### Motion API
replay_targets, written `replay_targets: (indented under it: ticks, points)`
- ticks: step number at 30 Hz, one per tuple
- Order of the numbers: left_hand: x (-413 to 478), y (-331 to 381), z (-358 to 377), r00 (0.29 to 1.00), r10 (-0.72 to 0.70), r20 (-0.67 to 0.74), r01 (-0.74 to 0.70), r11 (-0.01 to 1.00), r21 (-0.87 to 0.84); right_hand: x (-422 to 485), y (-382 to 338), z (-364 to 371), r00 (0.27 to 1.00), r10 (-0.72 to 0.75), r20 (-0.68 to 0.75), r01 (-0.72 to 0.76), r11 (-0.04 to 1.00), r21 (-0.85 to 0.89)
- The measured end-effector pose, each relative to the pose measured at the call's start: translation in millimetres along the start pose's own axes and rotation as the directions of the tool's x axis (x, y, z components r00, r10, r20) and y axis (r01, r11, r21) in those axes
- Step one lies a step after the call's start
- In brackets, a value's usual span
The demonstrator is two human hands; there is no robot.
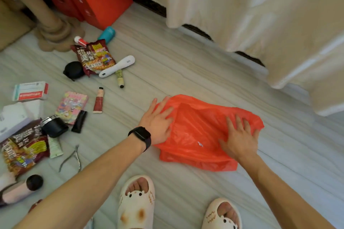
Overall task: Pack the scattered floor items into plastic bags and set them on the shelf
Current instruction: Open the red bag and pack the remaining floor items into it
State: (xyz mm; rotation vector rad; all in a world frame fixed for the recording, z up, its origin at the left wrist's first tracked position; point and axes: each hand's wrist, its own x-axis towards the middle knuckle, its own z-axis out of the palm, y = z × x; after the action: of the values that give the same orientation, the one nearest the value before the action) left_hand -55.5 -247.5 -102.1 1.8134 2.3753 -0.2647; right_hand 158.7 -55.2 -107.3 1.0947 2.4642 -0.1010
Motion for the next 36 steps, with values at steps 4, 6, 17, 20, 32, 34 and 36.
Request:
replay_targets:
  ticks: [4, 6, 17, 20, 32, 34, 36]
  points:
    - [-48.7, 3.8, -15.9, 0.951, 0.035, -0.308, -0.102, 0.974, -0.203, -26.7, -33.5, -47.1, 0.961, -0.108, -0.253, 0.126, 0.990, 0.056]
    - [-86.3, 9.3, -17.7, 0.939, -0.157, -0.305, 0.054, 0.946, -0.320, -45.0, -55.4, -59.4, 0.886, -0.286, -0.366, 0.329, 0.942, 0.060]
    - [-368.4, -6.2, 25.1, 0.314, -0.875, 0.368, 0.918, 0.182, -0.352, -165.8, -226.4, -163.9, 0.337, -0.941, 0.016, 0.915, 0.323, -0.242]
    - [-403.0, -14.4, 34.5, 0.249, -0.840, 0.481, 0.952, 0.121, -0.280, -197.8, -259.1, -163.8, 0.301, -0.951, 0.075, 0.925, 0.272, -0.266]
    - [-411.7, -15.9, 100.1, 0.230, -0.714, 0.662, 0.955, 0.035, -0.295, -209.1, -351.8, 6.6, 0.269, -0.852, 0.448, 0.962, 0.257, -0.088]
    - [-404.4, -20.5, 109.5, 0.228, -0.703, 0.674, 0.959, 0.044, -0.279, -210.5, -361.7, 33.2, 0.233, -0.847, 0.478, 0.971, 0.233, -0.059]
    - [-398.1, -23.0, 117.7, 0.206, -0.696, 0.687, 0.968, 0.041, -0.249, -214.9, -370.5, 56.8, 0.193, -0.839, 0.508, 0.978, 0.204, -0.035]
